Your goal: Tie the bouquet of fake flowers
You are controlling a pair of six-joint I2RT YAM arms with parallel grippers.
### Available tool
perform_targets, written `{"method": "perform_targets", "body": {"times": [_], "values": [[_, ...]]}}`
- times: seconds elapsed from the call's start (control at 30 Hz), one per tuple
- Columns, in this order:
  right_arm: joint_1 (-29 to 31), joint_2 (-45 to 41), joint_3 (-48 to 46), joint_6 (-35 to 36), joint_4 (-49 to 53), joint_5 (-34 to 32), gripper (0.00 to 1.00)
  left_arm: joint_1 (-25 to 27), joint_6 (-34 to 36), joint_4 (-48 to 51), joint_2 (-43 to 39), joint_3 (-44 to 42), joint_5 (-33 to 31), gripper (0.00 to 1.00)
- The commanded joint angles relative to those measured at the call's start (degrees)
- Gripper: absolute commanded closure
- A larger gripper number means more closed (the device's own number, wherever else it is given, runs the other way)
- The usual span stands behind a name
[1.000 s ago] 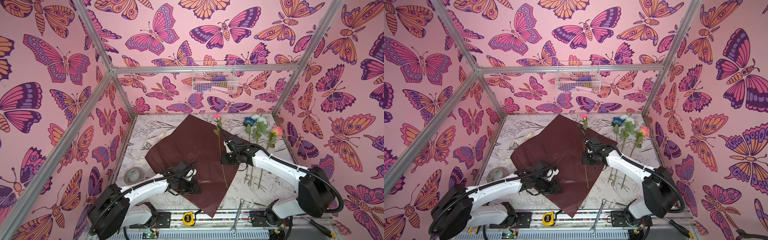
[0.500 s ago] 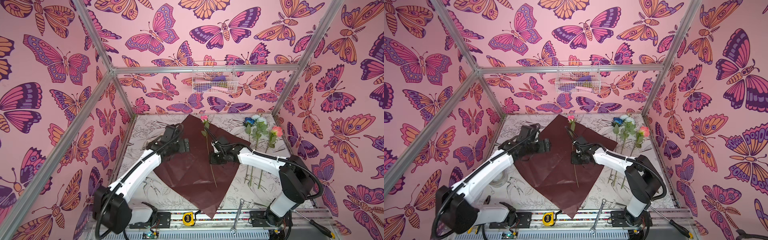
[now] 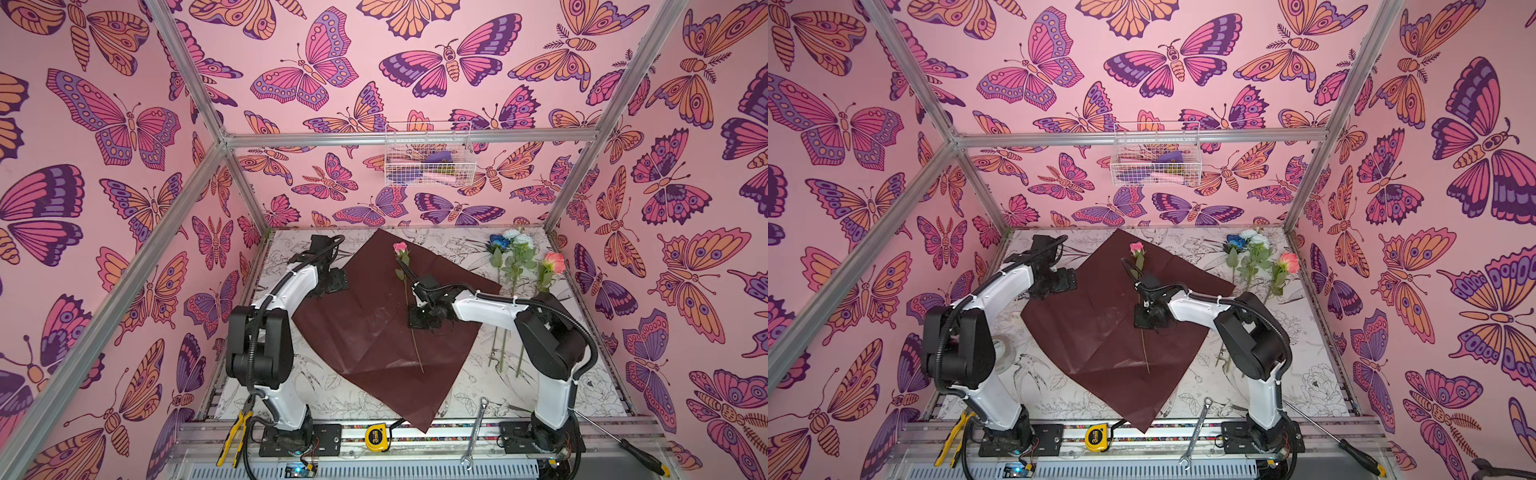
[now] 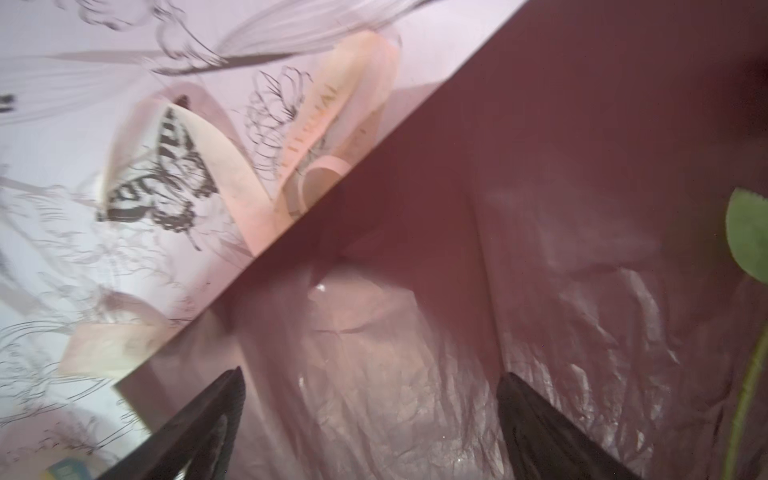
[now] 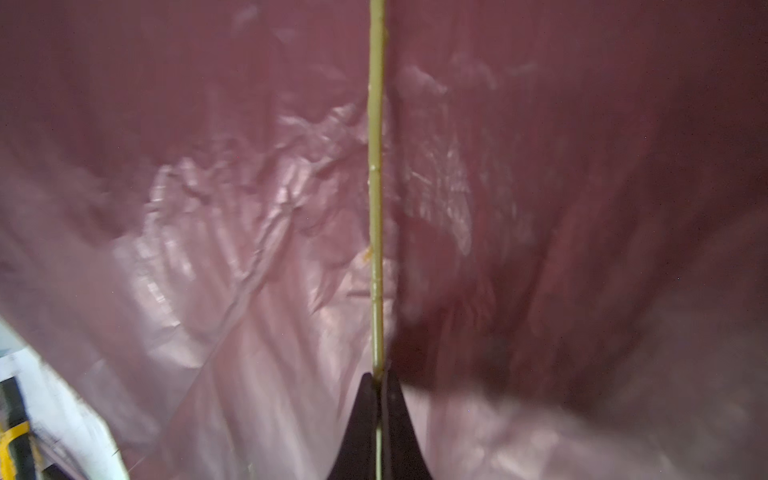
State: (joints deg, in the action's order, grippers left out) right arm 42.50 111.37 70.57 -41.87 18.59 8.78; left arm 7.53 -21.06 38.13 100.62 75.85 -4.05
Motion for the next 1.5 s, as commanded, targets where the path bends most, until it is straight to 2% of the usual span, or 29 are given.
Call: {"method": "perform_targets", "body": {"times": [0.0, 0.33, 0.5, 0.8, 0.87, 0.93, 1.1, 1.2, 1.37, 1.47], "values": [[-0.82, 0.69, 0.0, -1.15, -0.6, 0.76, 1.0, 0.18, 0.08, -1.32, 1.55, -0.31, 3.7, 0.09], [-6.38, -1.44, -9.76, -4.74, -4.56, 0.41, 1.0, 0.93, -1.16, -7.03, 7.37, 0.49, 10.4, 0.24], [-8.97, -4.8, -14.33, -5.42, -4.57, -1.98, 1.0, 3.39, -1.84, -8.01, 10.57, 2.46, 12.45, 0.25], [-13.93, -11.58, -19.66, -6.0, -2.98, -4.51, 1.0, 5.21, -3.11, -9.3, 9.96, 3.86, 12.05, 0.25], [-13.94, -12.5, -20.1, -6.66, -3.67, -4.11, 1.0, 5.21, -3.2, -10.22, 10.13, 3.86, 12.26, 0.26], [-13.76, -13.21, -20.62, -7.56, -4.99, -3.46, 1.0, 5.14, -3.29, -10.96, 10.91, 4.2, 13.35, 0.33], [-12.39, -13.42, -18.52, -6.82, -5.91, -2.01, 1.0, 5.26, -3.29, -11.46, 12.36, 4.7, 15.35, 0.34], [-10.37, -11.98, -14.76, -5.77, -3.61, -2.28, 1.0, 4.89, -3.46, -11.5, 11.63, 3.37, 13.72, 0.35], [-5.55, -8.41, -11.24, -8.51, -4.27, -3.38, 1.0, 3.9, -3.29, -11.95, 12.9, 3.52, 14.16, 0.56], [-3.54, -7.15, -10.46, -10.76, -5.52, -4.44, 1.0, 3.57, -4.02, -11.95, 15.46, 4.95, 15.01, 0.63]]}}
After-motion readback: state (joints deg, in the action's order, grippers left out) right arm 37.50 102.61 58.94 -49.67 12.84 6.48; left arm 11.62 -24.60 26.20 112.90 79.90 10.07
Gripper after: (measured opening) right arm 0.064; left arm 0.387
